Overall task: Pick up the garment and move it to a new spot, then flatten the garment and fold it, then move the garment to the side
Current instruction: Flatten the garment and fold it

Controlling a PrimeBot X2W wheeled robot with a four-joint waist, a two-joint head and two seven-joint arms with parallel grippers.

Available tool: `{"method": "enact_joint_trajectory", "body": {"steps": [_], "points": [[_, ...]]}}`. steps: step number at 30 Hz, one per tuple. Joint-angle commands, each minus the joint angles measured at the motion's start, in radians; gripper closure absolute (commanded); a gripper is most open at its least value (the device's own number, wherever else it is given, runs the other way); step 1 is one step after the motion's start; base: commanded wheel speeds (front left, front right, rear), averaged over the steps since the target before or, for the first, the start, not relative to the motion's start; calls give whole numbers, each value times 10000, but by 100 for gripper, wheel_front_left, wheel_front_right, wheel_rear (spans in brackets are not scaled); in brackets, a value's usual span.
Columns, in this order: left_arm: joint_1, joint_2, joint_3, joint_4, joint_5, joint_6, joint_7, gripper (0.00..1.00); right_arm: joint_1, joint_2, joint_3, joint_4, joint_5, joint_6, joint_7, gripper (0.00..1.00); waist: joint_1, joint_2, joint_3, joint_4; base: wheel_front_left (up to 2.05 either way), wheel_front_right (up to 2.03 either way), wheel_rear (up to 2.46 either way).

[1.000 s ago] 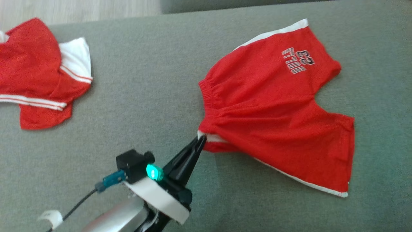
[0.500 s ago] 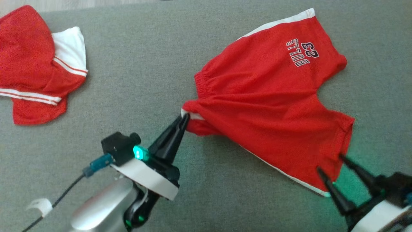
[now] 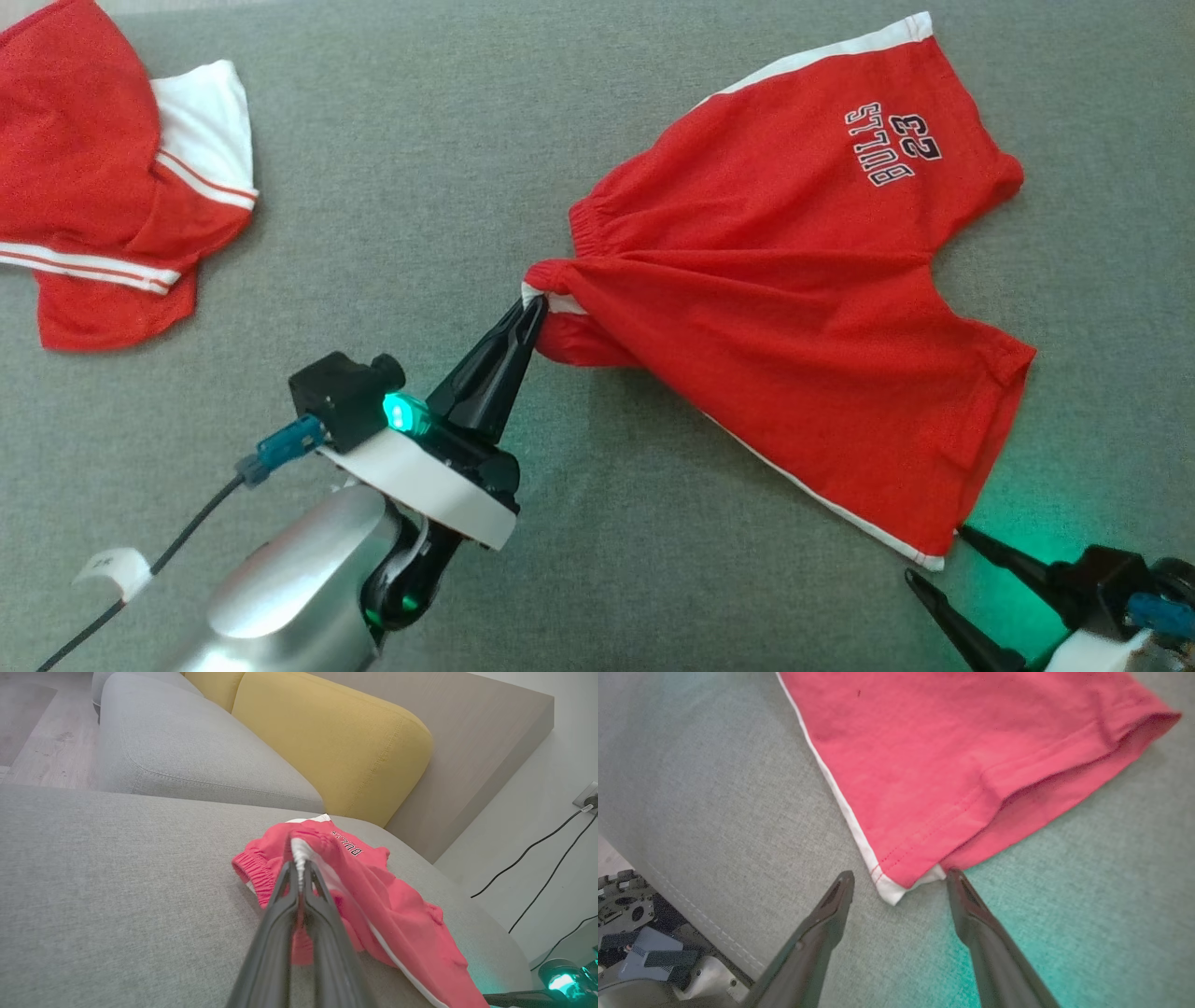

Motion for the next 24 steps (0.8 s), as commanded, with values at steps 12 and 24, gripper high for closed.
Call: {"method": "enact_joint_trajectory", "body": {"steps": [12,24], "points": [[-487,28,509,-12,48,-181,-119,100,-437,-515,818,524,451,-7,-131,100,0,0,-6,205,0,0,0],[203,280,596,-117,32,-247,-124,100,222,-1379,-1281,-1204,2706,-7,-204,100,0,0,-915,-179,0,0,0]]}}
